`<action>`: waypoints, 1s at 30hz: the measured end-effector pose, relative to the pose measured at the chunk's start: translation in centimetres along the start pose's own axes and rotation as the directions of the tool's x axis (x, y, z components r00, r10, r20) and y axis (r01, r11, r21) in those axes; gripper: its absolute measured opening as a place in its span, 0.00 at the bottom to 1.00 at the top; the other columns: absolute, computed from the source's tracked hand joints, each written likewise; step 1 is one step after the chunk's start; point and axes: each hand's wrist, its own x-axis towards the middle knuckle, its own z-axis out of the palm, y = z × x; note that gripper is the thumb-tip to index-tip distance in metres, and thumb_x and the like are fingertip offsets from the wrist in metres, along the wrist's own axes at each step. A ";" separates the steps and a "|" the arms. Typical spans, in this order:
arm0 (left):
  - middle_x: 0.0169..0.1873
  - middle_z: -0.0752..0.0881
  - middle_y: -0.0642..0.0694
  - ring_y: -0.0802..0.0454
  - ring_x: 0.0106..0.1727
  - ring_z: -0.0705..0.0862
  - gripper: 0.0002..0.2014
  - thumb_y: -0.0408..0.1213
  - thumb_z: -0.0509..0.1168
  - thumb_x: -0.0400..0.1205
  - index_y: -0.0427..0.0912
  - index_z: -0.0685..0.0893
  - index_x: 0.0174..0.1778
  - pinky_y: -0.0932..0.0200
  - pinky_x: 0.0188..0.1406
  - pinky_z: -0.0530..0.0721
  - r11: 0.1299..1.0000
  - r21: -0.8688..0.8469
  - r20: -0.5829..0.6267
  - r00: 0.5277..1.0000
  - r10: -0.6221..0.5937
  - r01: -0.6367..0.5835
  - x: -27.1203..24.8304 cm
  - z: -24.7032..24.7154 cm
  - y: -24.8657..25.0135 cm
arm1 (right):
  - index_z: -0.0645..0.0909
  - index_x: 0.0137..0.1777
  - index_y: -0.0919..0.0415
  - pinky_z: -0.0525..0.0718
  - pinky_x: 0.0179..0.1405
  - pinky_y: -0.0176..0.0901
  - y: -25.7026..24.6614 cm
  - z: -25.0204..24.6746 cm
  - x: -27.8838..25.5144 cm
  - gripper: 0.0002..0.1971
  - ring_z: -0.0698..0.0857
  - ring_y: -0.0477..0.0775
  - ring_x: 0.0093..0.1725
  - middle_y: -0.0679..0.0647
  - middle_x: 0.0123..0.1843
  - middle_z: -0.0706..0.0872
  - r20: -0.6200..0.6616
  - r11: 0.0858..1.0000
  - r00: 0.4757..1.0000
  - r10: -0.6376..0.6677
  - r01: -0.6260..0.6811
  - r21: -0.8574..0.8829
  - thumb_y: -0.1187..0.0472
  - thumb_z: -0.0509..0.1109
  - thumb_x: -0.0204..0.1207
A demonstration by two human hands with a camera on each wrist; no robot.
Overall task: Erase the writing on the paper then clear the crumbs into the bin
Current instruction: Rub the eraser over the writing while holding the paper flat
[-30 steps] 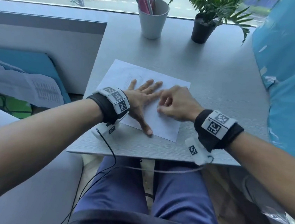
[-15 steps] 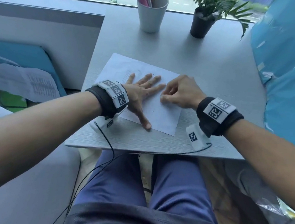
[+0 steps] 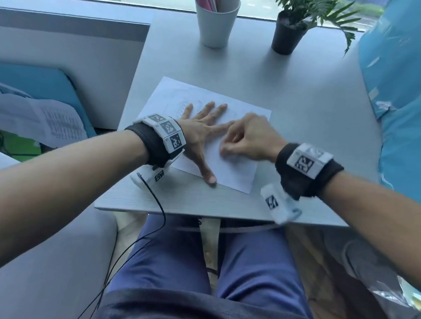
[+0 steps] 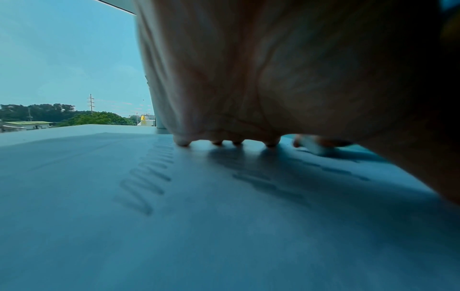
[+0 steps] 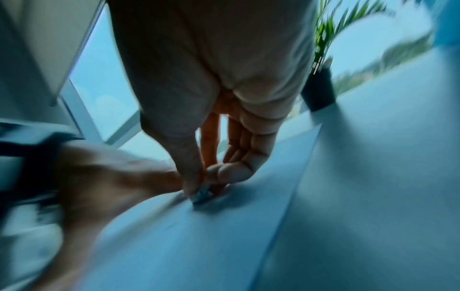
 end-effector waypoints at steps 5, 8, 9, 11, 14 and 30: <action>0.81 0.21 0.51 0.46 0.79 0.18 0.82 0.83 0.72 0.41 0.64 0.25 0.81 0.24 0.76 0.28 1.000 0.010 0.008 1.000 -0.016 0.016 0.2 -0.1 0.1 | 0.91 0.36 0.60 0.78 0.28 0.29 -0.8 1.0 -0.4 0.03 0.82 0.40 0.28 0.47 0.29 0.86 0.002 1.000 1.000 -0.019 0.019 0.001 0.61 0.80 0.66; 0.81 0.22 0.53 0.48 0.79 0.18 0.83 0.82 0.73 0.41 0.60 0.26 0.83 0.25 0.76 0.27 1.000 0.014 -0.002 1.000 -0.016 0.016 0.1 0.0 0.1 | 0.92 0.38 0.59 0.75 0.27 0.21 -0.3 0.4 0.1 0.04 0.83 0.41 0.30 0.48 0.31 0.88 0.025 0.999 0.999 -0.020 0.021 -0.034 0.59 0.81 0.67; 0.82 0.23 0.52 0.49 0.80 0.19 0.83 0.81 0.74 0.42 0.59 0.27 0.83 0.25 0.76 0.27 1.000 0.009 0.000 1.000 -0.012 0.012 0.0 -0.1 0.2 | 0.93 0.39 0.59 0.75 0.27 0.19 0.4 -0.6 1.0 0.05 0.84 0.41 0.30 0.49 0.32 0.89 -0.060 1.000 0.998 0.030 -0.030 -0.009 0.58 0.81 0.66; 0.82 0.23 0.53 0.49 0.80 0.20 0.83 0.80 0.75 0.43 0.58 0.27 0.83 0.26 0.77 0.27 1.000 0.001 -0.002 1.000 -0.011 0.011 -0.2 -0.2 0.3 | 0.92 0.39 0.58 0.76 0.27 0.20 0.8 -1.6 1.8 0.05 0.85 0.44 0.33 0.50 0.32 0.89 -0.168 0.997 0.983 0.077 -0.075 0.018 0.58 0.81 0.65; 0.81 0.22 0.53 0.49 0.79 0.18 0.84 0.81 0.74 0.42 0.57 0.26 0.83 0.26 0.76 0.26 1.000 0.009 -0.006 1.000 -0.018 0.018 0.0 -0.1 0.3 | 0.91 0.37 0.58 0.77 0.28 0.26 -0.9 0.5 -0.4 0.02 0.84 0.44 0.31 0.45 0.29 0.86 0.039 0.999 0.999 -0.023 0.025 -0.044 0.61 0.79 0.66; 0.82 0.23 0.54 0.51 0.80 0.19 0.79 0.82 0.71 0.48 0.59 0.27 0.84 0.31 0.76 0.23 0.997 0.053 -0.039 0.998 0.050 -0.048 0.0 0.4 -0.6 | 0.91 0.40 0.55 0.79 0.32 0.26 3.0 -3.1 0.8 0.03 0.84 0.39 0.29 0.48 0.32 0.89 -0.178 0.988 0.975 0.136 -0.121 0.097 0.59 0.81 0.67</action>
